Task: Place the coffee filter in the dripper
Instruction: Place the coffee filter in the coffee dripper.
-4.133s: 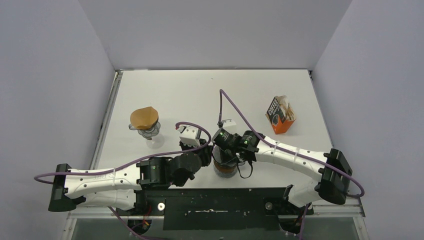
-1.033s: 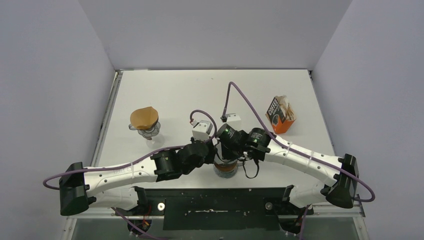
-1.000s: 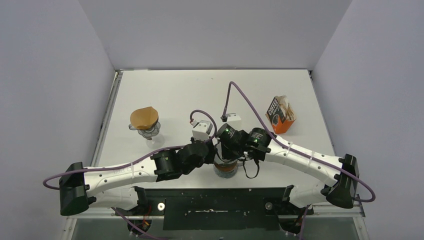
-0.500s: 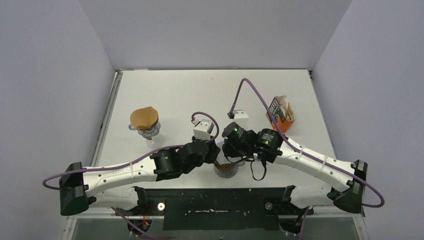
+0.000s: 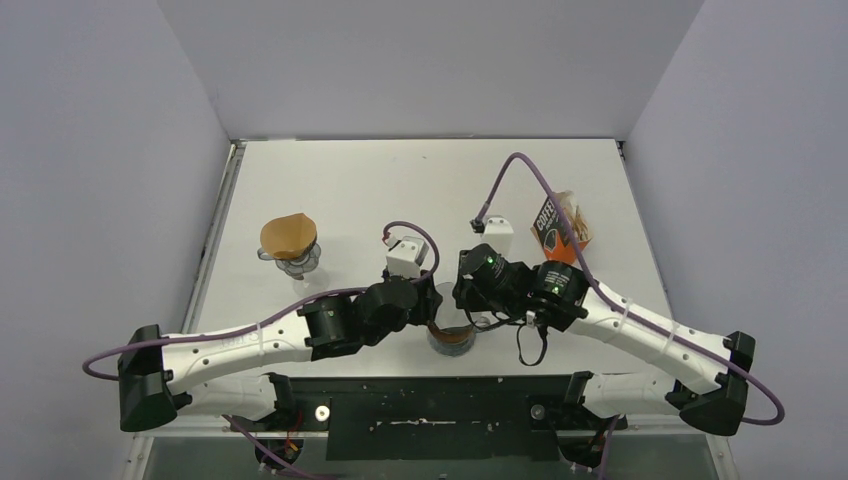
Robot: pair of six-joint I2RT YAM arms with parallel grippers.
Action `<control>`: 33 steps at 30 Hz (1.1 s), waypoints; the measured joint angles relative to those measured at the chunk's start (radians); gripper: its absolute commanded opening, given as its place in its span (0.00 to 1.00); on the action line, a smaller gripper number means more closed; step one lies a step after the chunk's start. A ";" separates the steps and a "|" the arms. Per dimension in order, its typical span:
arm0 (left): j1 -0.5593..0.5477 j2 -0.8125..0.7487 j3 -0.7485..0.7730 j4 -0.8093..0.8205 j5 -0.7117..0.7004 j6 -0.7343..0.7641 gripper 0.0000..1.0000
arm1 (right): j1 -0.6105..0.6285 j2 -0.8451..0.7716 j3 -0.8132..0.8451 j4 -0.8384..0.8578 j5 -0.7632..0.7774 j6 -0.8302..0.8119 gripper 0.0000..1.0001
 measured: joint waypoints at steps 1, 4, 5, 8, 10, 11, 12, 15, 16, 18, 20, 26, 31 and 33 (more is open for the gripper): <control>0.000 0.000 0.002 -0.006 -0.003 0.001 0.39 | 0.000 -0.002 -0.002 0.000 0.001 0.000 0.27; 0.000 -0.004 0.010 -0.024 -0.014 0.008 0.40 | -0.002 -0.011 -0.013 0.000 0.005 -0.001 0.25; 0.000 -0.008 0.011 -0.030 -0.016 0.009 0.41 | -0.003 -0.014 -0.017 0.001 0.006 -0.001 0.25; 0.005 -0.023 0.011 -0.044 -0.018 0.015 0.42 | -0.009 -0.032 -0.039 0.005 0.006 -0.001 0.24; 0.011 -0.026 0.011 -0.049 -0.018 0.023 0.42 | -0.014 -0.047 -0.056 0.011 0.005 0.000 0.23; 0.015 -0.027 0.011 -0.051 -0.017 0.026 0.42 | -0.015 -0.059 -0.067 0.016 0.005 0.002 0.22; 0.019 -0.027 0.011 -0.053 -0.016 0.027 0.43 | -0.016 -0.065 -0.074 0.019 0.005 0.003 0.22; 0.029 -0.027 0.011 -0.057 -0.011 0.030 0.43 | -0.020 -0.079 -0.093 0.033 0.002 0.009 0.22; 0.033 -0.027 0.011 -0.057 -0.007 0.030 0.44 | -0.021 -0.080 -0.097 0.038 -0.002 0.010 0.21; 0.041 -0.027 0.011 -0.056 0.003 0.031 0.44 | -0.021 -0.080 -0.106 0.048 -0.007 0.013 0.21; 0.048 -0.027 0.011 -0.056 0.014 0.031 0.44 | -0.021 -0.079 -0.112 0.055 -0.013 0.018 0.21; 0.058 -0.025 0.011 -0.056 0.043 0.031 0.46 | -0.025 -0.077 -0.143 0.072 -0.021 0.025 0.21; 0.065 -0.006 0.011 -0.055 0.070 0.039 0.46 | -0.028 -0.073 -0.161 0.076 -0.023 0.026 0.21; 0.066 0.005 0.011 -0.055 0.078 0.044 0.46 | -0.029 -0.073 -0.163 0.077 -0.023 0.027 0.21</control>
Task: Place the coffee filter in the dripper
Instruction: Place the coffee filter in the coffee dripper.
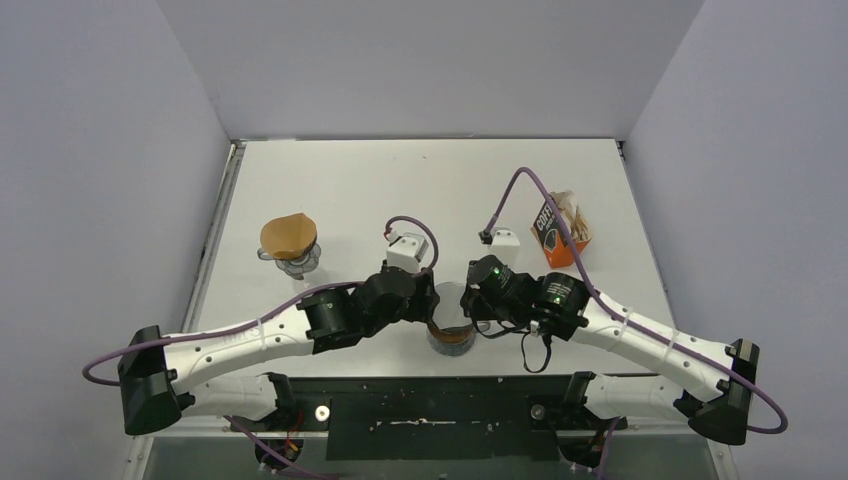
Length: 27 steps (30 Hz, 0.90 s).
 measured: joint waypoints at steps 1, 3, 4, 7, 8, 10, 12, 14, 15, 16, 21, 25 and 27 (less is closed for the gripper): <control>0.001 0.004 0.000 0.000 0.004 0.003 0.46 | 0.000 0.000 -0.001 0.000 0.000 0.000 0.21; 0.005 0.013 0.000 -0.001 0.011 0.005 0.46 | 0.000 0.001 -0.002 0.000 0.000 0.002 0.21; 0.006 0.016 0.000 -0.002 0.013 0.006 0.46 | 0.000 0.001 -0.003 0.000 0.000 0.002 0.21; 0.013 0.017 0.000 -0.001 0.016 0.008 0.41 | 0.000 0.001 -0.009 0.000 0.000 0.002 0.20; 0.017 0.017 0.000 -0.001 0.018 0.008 0.39 | 0.000 0.001 -0.012 0.000 0.000 0.002 0.20; 0.024 0.017 0.000 -0.002 0.023 0.008 0.36 | 0.000 0.002 -0.015 0.000 -0.001 0.002 0.19; 0.032 0.018 0.000 -0.001 0.032 0.006 0.32 | 0.000 0.002 -0.018 0.000 -0.001 0.002 0.18; 0.039 0.018 -0.002 -0.001 0.039 0.006 0.29 | 0.000 0.003 -0.021 0.000 -0.001 0.002 0.17; 0.040 0.018 -0.003 -0.002 0.041 0.006 0.28 | 0.000 0.003 -0.022 0.000 -0.001 0.002 0.16; 0.043 0.019 -0.004 -0.002 0.045 0.006 0.26 | -0.003 0.003 -0.024 0.000 -0.002 0.002 0.16; 0.051 0.023 -0.004 -0.002 0.062 0.006 0.23 | -0.006 0.003 -0.028 0.000 -0.002 0.002 0.15; 0.053 0.023 -0.004 -0.002 0.068 0.006 0.29 | -0.006 0.003 -0.028 0.000 -0.002 0.002 0.15; 0.053 0.023 -0.004 -0.002 0.070 0.006 0.33 | -0.006 0.003 -0.028 0.000 -0.002 0.002 0.16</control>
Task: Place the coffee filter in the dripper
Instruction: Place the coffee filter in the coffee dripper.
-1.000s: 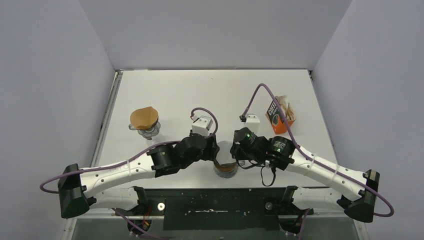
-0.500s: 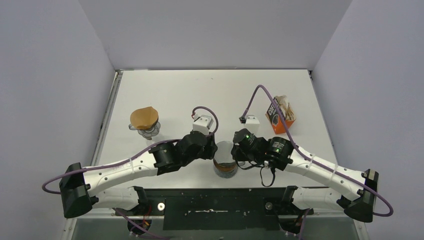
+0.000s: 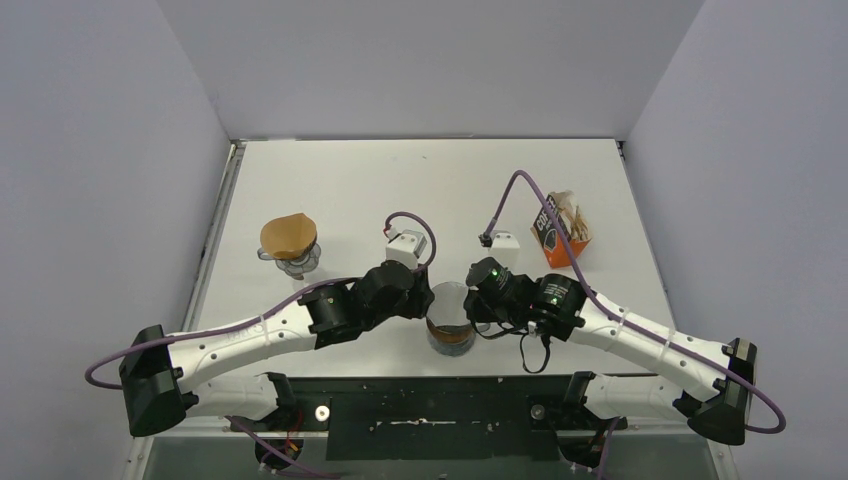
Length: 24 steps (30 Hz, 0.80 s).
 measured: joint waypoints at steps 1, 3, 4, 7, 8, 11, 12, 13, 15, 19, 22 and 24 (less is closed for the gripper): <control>0.000 0.000 0.000 0.000 0.001 0.001 0.35 | 0.000 0.000 0.000 0.000 0.000 0.000 0.17; 0.000 0.000 0.000 0.000 0.003 0.001 0.39 | 0.000 0.001 0.000 0.000 0.000 0.000 0.18; 0.000 0.000 0.000 0.000 0.004 0.002 0.41 | 0.000 0.002 0.000 0.000 0.000 0.000 0.18; 0.001 0.000 0.000 0.000 0.005 0.003 0.45 | 0.000 0.010 0.001 0.000 0.000 0.000 0.20; 0.002 0.000 0.000 0.000 0.005 0.005 0.47 | 0.000 0.011 0.001 0.000 0.000 0.000 0.20; 0.003 0.000 0.000 0.000 0.006 0.009 0.50 | 0.000 0.011 0.011 -0.001 0.000 0.000 0.21; 0.004 0.000 0.000 0.000 0.007 0.011 0.50 | 0.000 0.011 0.019 -0.001 0.000 0.000 0.21; 0.005 0.000 0.000 0.000 0.008 0.014 0.51 | 0.000 0.011 0.029 -0.001 0.001 -0.001 0.21; 0.005 -0.002 0.001 -0.001 0.009 0.022 0.53 | 0.000 0.011 0.050 -0.001 0.002 -0.002 0.22; 0.009 -0.020 0.006 -0.001 0.015 0.037 0.56 | 0.000 0.011 0.096 -0.006 0.016 -0.008 0.23; 0.015 -0.040 0.017 -0.004 0.016 0.055 0.57 | 0.000 0.011 0.137 -0.024 0.041 -0.018 0.23; 0.020 -0.057 0.027 -0.005 0.016 0.068 0.58 | 0.000 0.010 0.159 -0.036 0.064 -0.027 0.23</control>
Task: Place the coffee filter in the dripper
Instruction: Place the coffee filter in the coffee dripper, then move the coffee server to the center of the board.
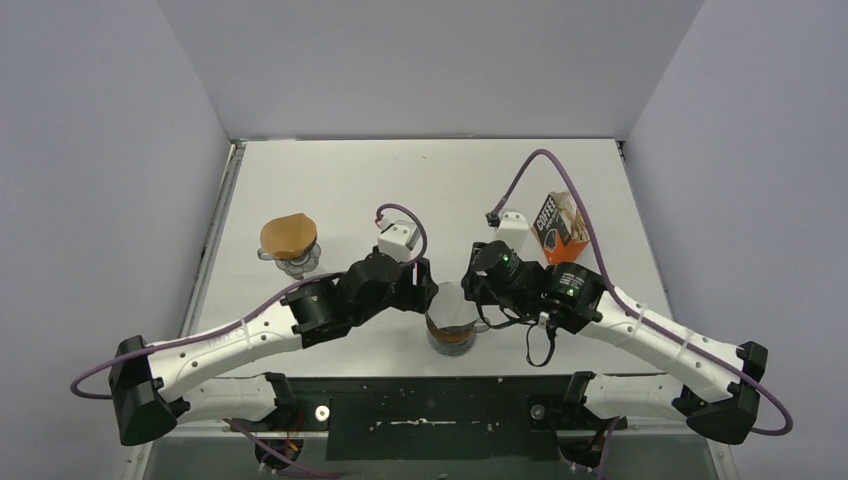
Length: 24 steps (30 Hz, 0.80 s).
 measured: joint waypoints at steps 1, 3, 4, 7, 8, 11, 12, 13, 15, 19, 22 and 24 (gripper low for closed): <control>0.003 -0.009 0.006 -0.002 0.001 0.009 0.59 | -0.001 -0.001 0.006 -0.005 0.010 -0.004 0.23; 0.007 -0.026 0.019 -0.005 0.002 0.024 0.59 | -0.006 -0.006 0.011 -0.019 0.035 -0.011 0.23; 0.011 -0.035 0.028 -0.011 0.002 0.036 0.59 | -0.010 -0.011 0.011 -0.027 0.048 -0.015 0.23; 0.018 -0.058 0.049 -0.021 -0.004 0.064 0.59 | -0.023 -0.034 0.011 -0.059 0.084 -0.029 0.22; 0.020 -0.065 0.057 -0.028 -0.008 0.074 0.59 | -0.028 -0.045 0.011 -0.069 0.097 -0.032 0.20; 0.026 -0.082 0.074 -0.051 -0.024 0.109 0.60 | -0.043 -0.091 0.000 -0.094 0.134 -0.039 0.10; 0.029 -0.086 0.079 -0.059 -0.029 0.123 0.60 | -0.047 -0.104 -0.008 -0.100 0.142 -0.039 0.07; 0.031 -0.090 0.080 -0.065 -0.032 0.134 0.60 | -0.051 -0.121 -0.023 -0.105 0.150 -0.039 0.05; 0.036 -0.097 0.082 -0.080 -0.043 0.152 0.60 | -0.058 -0.157 -0.071 -0.106 0.156 -0.036 0.00; 0.050 -0.107 0.082 -0.113 -0.071 0.170 0.60 | -0.076 -0.213 -0.203 -0.097 0.127 -0.026 0.00; 0.056 -0.123 0.082 -0.135 -0.104 0.174 0.60 | -0.094 -0.237 -0.303 -0.064 0.068 -0.019 0.00; 0.058 -0.134 0.082 -0.147 -0.124 0.176 0.61 | -0.108 -0.249 -0.357 -0.031 0.021 -0.016 0.00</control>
